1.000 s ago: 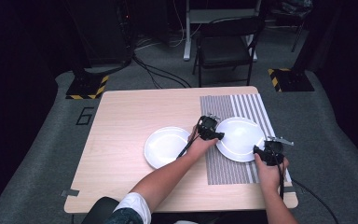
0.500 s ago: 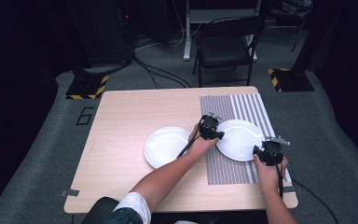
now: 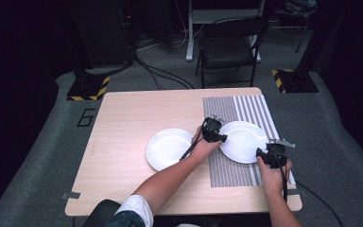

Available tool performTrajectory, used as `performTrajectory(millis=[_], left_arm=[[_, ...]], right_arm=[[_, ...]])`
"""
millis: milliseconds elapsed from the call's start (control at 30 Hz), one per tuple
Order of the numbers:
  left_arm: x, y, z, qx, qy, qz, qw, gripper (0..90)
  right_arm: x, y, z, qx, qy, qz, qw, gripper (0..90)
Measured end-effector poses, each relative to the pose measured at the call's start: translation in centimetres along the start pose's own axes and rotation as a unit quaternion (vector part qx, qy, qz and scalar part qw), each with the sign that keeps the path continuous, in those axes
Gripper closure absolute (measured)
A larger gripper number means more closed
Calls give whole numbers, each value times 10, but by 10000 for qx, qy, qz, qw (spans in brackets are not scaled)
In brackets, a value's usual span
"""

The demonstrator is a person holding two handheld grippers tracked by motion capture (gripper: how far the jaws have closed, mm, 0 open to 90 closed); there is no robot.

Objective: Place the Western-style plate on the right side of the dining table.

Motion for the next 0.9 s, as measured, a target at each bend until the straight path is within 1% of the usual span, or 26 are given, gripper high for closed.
performTrajectory(millis=[100, 133, 167, 200, 367, 467, 500, 567, 667, 767, 800, 833, 900], left_arm=[[0, 1, 2, -49, -7, 2, 10000, 528], [0, 1, 2, -48, -1, 26, 10000, 524], [0, 0, 3, -16, 52, 52, 10000, 523], [0, 0, 3, -22, 46, 57, 10000, 523], [0, 2, 2, 3, 110, 96, 9999, 510], [1, 7, 0, 47, 77, 112, 9999, 499], [1, 9, -1, 67, 105, 111, 9999, 496], [-1, 14, -3, 85, 66, 129, 9999, 489], [-3, 21, -4, 183, 116, 170, 9996, 484], [-6, 31, -5, 229, 105, 216, 9994, 483], [-8, 34, -5, 266, 84, 207, 9994, 484], [-9, 36, -5, 285, 90, 212, 9993, 483], [-14, 42, -3, 304, 68, 174, 9994, 483]], right_arm=[[0, 2, 1, -16, 6, -50, 10000, 494], [0, 3, 2, -16, -7, -87, 10000, 493], [1, 3, 3, -11, -7, -115, 9999, 490], [1, 3, 3, -13, -25, -136, 9999, 490], [1, 5, 4, -22, 4, -157, 9999, 492], [1, 7, 3, 34, -3, -199, 9998, 493], [2, 9, 2, 52, 11, -207, 9998, 493], [1, 12, 1, 87, -8, -219, 9997, 493], [1, 19, 0, 169, -39, -279, 9995, 493], [-2, 26, 0, 210, 73, -315, 9993, 493], [-4, 28, 1, 230, 122, -320, 9991, 493], [-5, 30, 1, 242, 226, -318, 9989, 493], [-10, 33, 2, 251, 303, -363, 9986, 494]])
Point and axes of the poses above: each handheld gripper's, and its own axes: y roughly backward along the jaws, z roughly out of its underside, x roughly to its right, the point moved 3 cm from there along -y, roughly forward along the jaws, and after that the axes turned 1 degree about x, right-handed, at the moved point
